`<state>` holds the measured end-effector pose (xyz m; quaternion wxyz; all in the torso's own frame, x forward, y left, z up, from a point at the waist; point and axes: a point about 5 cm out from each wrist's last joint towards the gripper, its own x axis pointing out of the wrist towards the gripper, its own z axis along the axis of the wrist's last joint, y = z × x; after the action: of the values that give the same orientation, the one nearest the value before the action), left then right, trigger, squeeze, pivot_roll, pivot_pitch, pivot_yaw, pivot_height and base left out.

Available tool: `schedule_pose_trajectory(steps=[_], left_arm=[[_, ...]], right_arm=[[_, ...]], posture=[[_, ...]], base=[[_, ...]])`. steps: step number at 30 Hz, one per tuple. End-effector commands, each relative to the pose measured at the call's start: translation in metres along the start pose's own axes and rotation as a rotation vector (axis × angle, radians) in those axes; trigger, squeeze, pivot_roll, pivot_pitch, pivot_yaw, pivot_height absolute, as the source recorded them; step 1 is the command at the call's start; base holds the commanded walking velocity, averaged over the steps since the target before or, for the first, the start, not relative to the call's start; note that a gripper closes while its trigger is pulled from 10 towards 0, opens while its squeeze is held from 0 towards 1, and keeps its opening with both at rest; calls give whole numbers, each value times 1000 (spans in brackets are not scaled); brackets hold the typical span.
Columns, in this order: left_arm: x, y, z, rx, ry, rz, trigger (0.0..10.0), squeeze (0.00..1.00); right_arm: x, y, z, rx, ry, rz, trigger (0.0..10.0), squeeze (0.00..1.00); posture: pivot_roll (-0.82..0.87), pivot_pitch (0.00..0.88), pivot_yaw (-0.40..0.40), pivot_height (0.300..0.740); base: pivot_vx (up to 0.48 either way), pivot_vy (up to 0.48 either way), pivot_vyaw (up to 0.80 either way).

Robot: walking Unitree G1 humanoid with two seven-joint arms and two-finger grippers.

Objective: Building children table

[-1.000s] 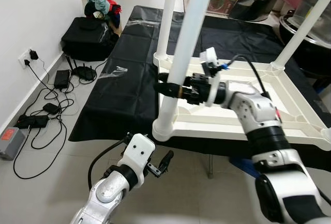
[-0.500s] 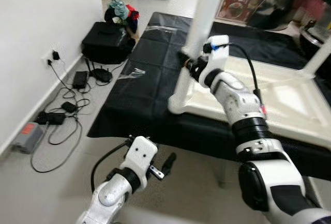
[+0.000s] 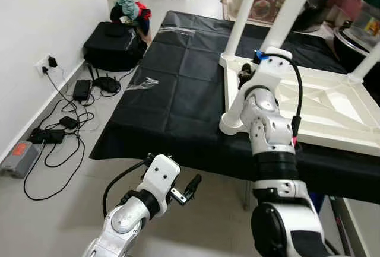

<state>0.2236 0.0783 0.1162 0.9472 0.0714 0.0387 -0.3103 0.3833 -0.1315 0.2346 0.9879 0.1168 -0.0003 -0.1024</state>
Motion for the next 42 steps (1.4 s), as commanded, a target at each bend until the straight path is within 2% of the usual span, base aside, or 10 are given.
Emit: schedule_pose_trajectory(steps=[1, 10, 12, 13, 18, 29, 30, 32, 33, 42], left_arm=[[0, -1, -2, -3, 7, -3, 10000, 0], [1, -1, -1, -5, 3, 1, 10000, 0], [1, -1, -1, -5, 3, 1, 10000, 0], [1, -1, -1, -5, 3, 0, 10000, 0], [1, -1, -1, -3, 4, 1, 10000, 0], [-1, -2, -3, -1, 8, -4, 10000, 0], [-1, -3, -3, 0, 9, -6, 10000, 0], [-1, -3, -3, 0, 9, -8, 10000, 0], [-1, -3, -3, 1, 9, -9, 10000, 0], [1, -3, -2, 4, 8, -9, 10000, 0]], right_arm=[[1, 22, -10, 88, 58, 225, 10000, 1000], [-13, 34, -4, 31, 81, 880, 10000, 1000], [-13, 34, -4, 31, 81, 880, 10000, 1000], [-22, 30, -3, -3, 103, 1032, 10000, 0], [-40, 12, -2, -117, 142, 1343, 10000, 0], [-30, 4, -12, -223, 170, 1349, 10000, 0], [-25, 7, -12, -224, 157, 1307, 3176, 0], [-23, 8, -12, -224, 148, 1274, 3176, 0], [-17, 10, -10, -229, 132, 1207, 0, 0], [0, 16, 8, -135, 30, 1010, 0, 0]], posture=[[141, 62, -124, 740], [142, 65, -122, 740], [142, 65, -122, 740], [143, 63, -125, 740], [150, 65, -123, 740], [153, 44, -121, 740], [153, 42, -119, 740], [153, 42, -119, 740], [153, 39, -122, 740], [152, 51, -128, 740]], base=[[0, 0, 0], [0, 0, 0], [0, 0, 0], [0, 0, 0], [0, 0, 0], [0, 0, 0], [0, 0, 0], [0, 0, 0], [0, 0, 0], [0, 0, 0]])
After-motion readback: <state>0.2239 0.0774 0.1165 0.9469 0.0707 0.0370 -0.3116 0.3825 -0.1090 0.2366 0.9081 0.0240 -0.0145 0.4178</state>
